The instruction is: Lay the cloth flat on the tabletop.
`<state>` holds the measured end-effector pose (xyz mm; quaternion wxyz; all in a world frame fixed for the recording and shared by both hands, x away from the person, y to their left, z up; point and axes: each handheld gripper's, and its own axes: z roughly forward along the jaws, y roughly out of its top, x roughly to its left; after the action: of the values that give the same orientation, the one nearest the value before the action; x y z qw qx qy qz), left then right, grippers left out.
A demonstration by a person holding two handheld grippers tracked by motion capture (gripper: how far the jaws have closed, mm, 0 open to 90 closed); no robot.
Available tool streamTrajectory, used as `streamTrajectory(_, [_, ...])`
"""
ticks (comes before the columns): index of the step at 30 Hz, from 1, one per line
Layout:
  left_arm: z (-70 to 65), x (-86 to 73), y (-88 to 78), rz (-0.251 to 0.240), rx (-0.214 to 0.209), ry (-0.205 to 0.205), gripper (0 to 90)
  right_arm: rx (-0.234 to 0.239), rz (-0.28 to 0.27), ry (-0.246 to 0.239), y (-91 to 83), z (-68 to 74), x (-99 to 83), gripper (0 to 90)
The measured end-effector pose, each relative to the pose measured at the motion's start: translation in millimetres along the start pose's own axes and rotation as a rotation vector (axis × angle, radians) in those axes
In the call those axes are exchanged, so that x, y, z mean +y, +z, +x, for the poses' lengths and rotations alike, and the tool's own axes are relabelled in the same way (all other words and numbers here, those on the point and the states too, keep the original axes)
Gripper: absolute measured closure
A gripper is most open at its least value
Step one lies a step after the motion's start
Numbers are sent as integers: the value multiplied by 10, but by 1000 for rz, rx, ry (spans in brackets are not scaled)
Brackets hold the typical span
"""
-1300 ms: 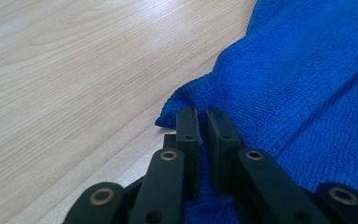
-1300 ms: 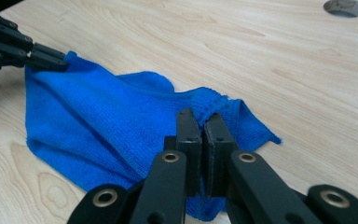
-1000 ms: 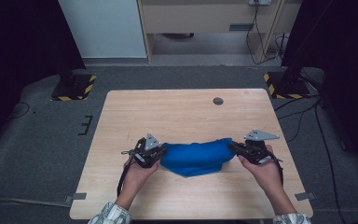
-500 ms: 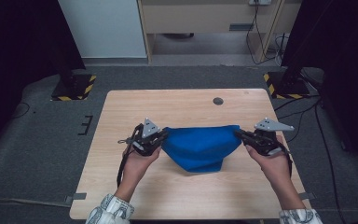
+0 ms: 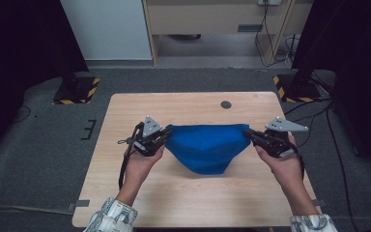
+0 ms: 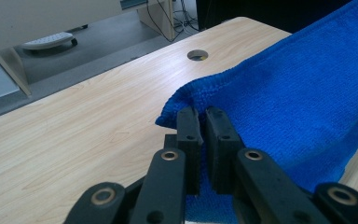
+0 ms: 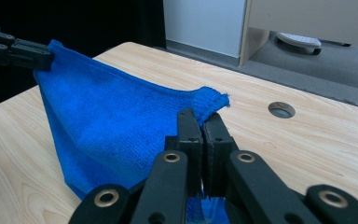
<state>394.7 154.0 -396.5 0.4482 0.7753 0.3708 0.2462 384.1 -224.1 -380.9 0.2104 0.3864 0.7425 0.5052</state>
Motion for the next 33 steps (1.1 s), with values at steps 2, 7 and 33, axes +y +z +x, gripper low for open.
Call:
streamTrajectory(2, [6,1,-6,-3,-1,-3,846,-2,3,0,5,-5,4,880])
streamTrajectory(7, [10,-1,-19,-1,-2,-16,846,8,-4,16,5,-15,12,880])
streamTrajectory(33, [23,503,-213,-73,8,-7,845,-17,-24,-29,-144,-101,392,879])
